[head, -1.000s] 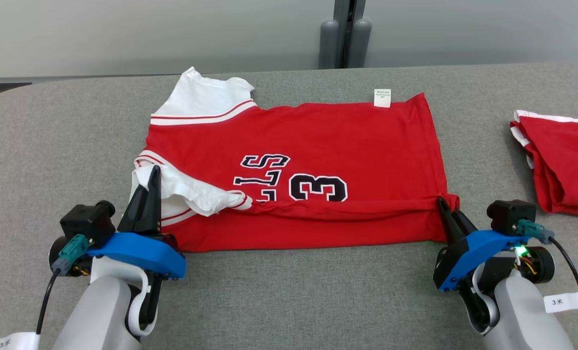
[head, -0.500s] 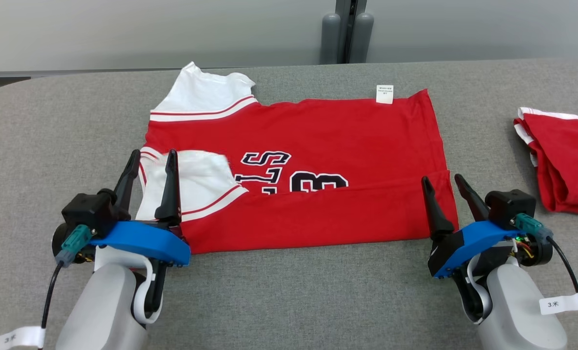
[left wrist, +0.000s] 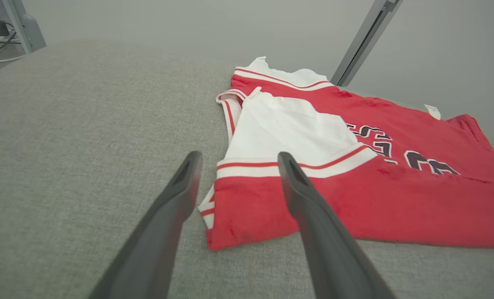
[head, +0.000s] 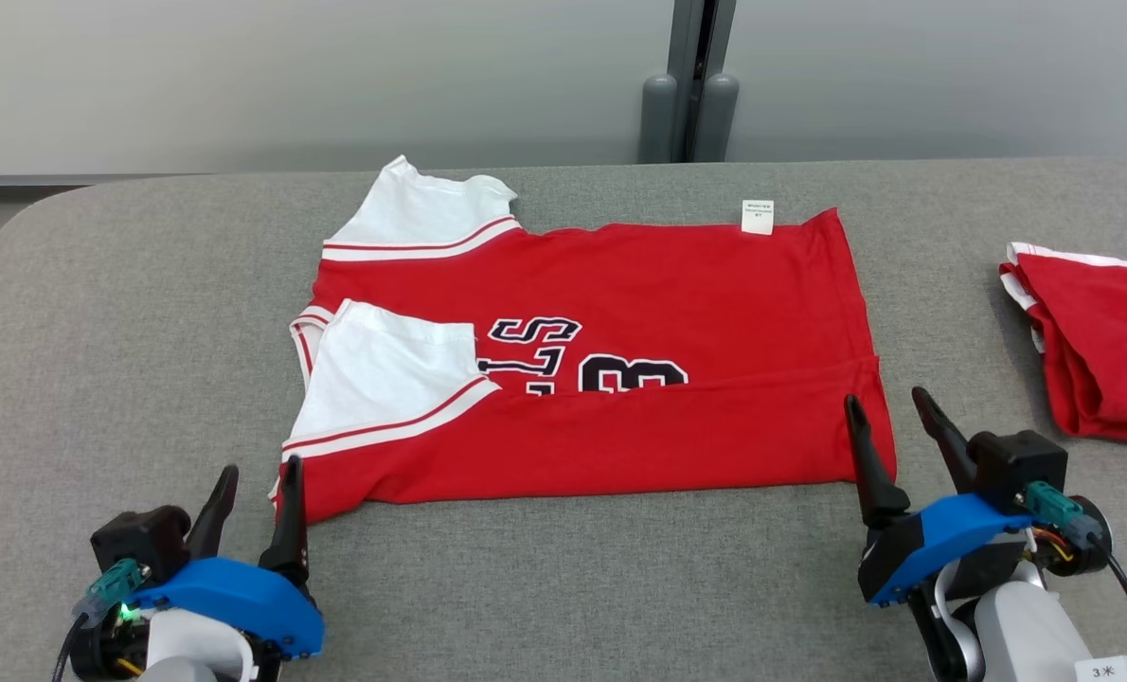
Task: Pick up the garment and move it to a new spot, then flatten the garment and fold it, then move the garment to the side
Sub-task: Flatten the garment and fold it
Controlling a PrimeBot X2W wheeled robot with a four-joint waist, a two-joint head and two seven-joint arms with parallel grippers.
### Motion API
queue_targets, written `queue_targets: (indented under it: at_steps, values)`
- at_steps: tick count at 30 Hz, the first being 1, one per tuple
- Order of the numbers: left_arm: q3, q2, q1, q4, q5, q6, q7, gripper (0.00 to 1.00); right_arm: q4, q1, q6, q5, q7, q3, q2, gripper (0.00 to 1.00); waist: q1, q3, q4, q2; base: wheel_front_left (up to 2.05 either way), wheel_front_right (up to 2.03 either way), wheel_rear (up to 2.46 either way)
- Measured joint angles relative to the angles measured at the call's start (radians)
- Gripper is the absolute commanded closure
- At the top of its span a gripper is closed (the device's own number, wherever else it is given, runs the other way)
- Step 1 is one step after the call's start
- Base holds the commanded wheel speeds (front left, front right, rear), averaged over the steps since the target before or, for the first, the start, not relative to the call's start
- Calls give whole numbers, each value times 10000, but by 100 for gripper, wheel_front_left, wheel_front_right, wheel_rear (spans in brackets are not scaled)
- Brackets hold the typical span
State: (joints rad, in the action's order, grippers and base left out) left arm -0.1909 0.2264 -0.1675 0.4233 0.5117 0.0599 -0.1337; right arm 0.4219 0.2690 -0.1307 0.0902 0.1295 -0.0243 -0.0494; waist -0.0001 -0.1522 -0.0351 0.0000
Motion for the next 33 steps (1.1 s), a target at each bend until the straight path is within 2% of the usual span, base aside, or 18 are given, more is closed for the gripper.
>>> queue_targets:
  at_steps: [4,7,17,18,19,21,22,33]
  values:
    - [219,58,522,-150,593,-265,1166,0,-546,-486,0,15,-299,-2,2,0,0,5,36,0,0,0,0]
    - [431,33,679,-326,1047,-330,1647,0,-855,-644,0,48,-493,0,0,0,0,-95,117,0,0,0,0]
    - [667,-194,507,-94,1829,-268,2140,0,-1141,-683,0,79,-953,-17,0,0,0,-490,413,0,0,0,0]
    - [669,-199,447,-54,1835,-253,2113,7,-1110,-681,0,88,-995,-23,0,0,0,-513,427,0,0,0,0]
    - [677,-222,405,-31,1871,-221,2094,46,-1072,-675,0,102,-1018,-27,0,0,0,-534,436,0,0,0,0]
    - [698,-314,360,21,1965,-144,1998,86,-932,-635,0,132,-1020,-65,0,0,0,-570,443,0,0,0,0]
    - [698,-345,337,36,1977,-111,1914,100,-848,-596,0,161,-1020,-88,2,0,0,-588,443,0,0,0,0]
    - [571,-364,-149,-161,1785,109,1064,100,1012,144,0,537,-1018,-119,2,0,1,-654,244,0,0,0,0]
